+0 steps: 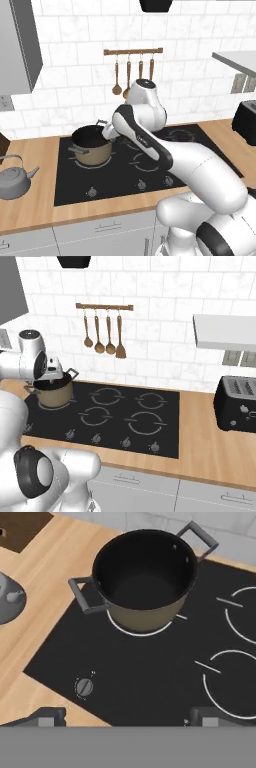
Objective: Pick the kettle from the counter and place it on a stove burner. Then turn the burner on.
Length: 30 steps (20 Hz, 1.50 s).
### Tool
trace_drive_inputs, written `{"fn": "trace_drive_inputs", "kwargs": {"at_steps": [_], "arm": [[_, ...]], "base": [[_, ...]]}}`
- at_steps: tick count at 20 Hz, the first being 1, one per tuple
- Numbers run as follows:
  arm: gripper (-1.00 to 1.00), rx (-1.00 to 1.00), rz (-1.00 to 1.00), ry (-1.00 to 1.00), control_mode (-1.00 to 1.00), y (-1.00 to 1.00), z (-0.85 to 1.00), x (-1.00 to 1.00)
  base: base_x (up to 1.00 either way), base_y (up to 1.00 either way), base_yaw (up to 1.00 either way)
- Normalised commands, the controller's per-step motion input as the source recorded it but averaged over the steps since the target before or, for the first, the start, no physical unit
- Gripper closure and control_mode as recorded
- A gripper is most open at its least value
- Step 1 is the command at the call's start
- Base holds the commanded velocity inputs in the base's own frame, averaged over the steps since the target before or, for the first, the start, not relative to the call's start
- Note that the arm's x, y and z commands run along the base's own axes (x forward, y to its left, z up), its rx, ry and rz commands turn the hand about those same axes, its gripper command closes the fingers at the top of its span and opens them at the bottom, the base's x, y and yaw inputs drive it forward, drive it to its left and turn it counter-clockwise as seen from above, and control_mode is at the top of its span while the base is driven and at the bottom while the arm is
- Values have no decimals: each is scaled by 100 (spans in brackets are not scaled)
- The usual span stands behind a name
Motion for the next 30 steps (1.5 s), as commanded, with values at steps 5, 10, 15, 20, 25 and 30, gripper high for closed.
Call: {"fn": "trace_drive_inputs", "kwargs": {"at_steps": [5,10,15,20,25,30], "arm": [[-100,4,24,0,-100,84,-3,0],[-100,0,21,0,-100,90,-5,0],[-100,0,19,-2,-100,79,-17,0],[-100,0,19,-7,-100,67,-19,-6],[-100,0,18,-8,-100,56,-20,-7],[-100,5,10,-20,-100,36,-22,-9]], "base": [[0,0,0],[0,0,0],[0,0,0],[0,0,0],[0,0,0],[0,0,0]]}}
